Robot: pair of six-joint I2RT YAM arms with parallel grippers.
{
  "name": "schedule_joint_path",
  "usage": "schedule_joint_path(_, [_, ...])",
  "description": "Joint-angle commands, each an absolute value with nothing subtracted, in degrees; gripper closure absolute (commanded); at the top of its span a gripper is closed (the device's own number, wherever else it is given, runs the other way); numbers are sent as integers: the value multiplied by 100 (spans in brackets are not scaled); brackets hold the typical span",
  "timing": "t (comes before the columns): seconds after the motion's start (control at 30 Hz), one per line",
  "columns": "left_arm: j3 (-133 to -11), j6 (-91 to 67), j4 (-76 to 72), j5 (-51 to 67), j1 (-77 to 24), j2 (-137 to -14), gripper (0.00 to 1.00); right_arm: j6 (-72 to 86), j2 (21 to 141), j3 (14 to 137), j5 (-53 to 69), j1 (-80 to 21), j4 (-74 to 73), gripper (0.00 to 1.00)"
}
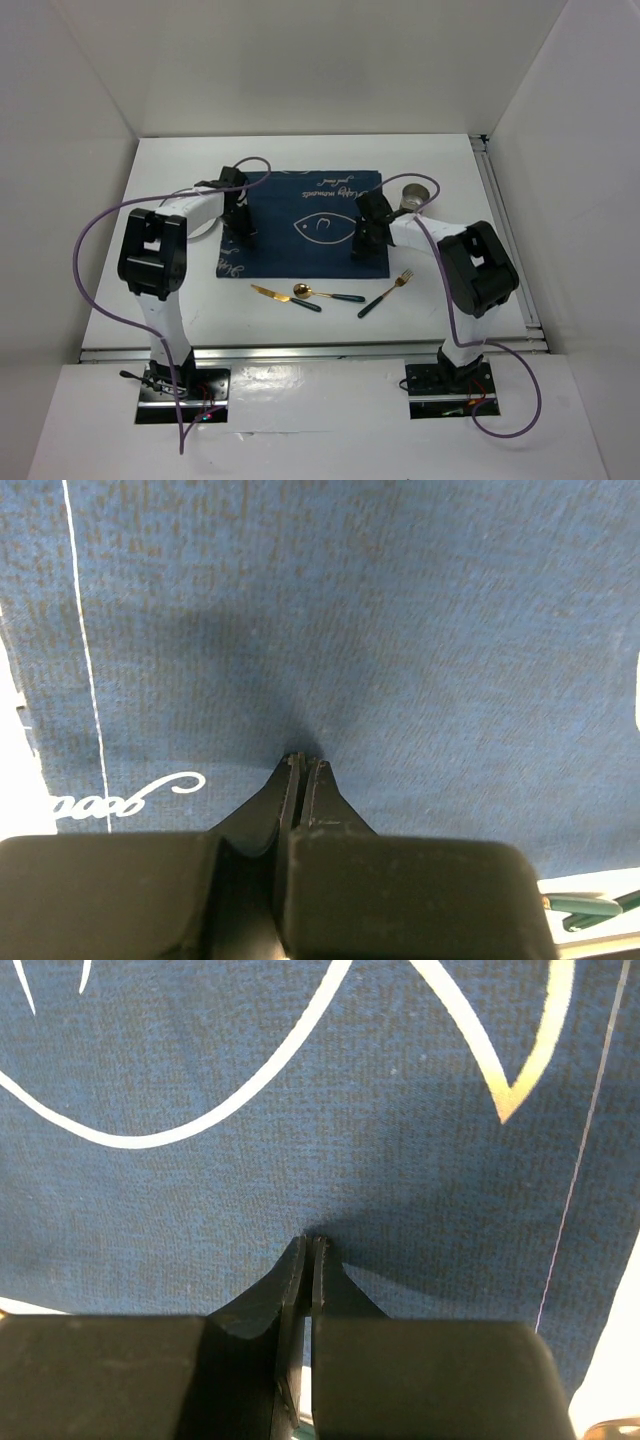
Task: Set the dinner table for one person
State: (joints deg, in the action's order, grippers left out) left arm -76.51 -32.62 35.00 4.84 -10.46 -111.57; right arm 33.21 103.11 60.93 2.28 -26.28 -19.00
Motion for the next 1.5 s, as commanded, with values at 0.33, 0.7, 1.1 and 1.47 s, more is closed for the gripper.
schedule_joint_path(0.33, [-8156,-2980,3849,281,-1072,-10891,100,3692,9519,5615,-368,-2953,-2215,100])
schedule_joint_path(0.7, [-9068,-3058,4700,-517,-863,-10275,99,3446,9194,6827,-712,-2953,-2803,97])
schedule_joint_path(1.1, [-7841,-3927,4114,966,1871,-9817,9,3173,8420,7163,-642,-2953,-2962,36])
schedule_joint_path(1.47, [-7084,-4491,2533,1723,2443,-10545,20,3173,8209,6891,-466,-2900,-2962,34])
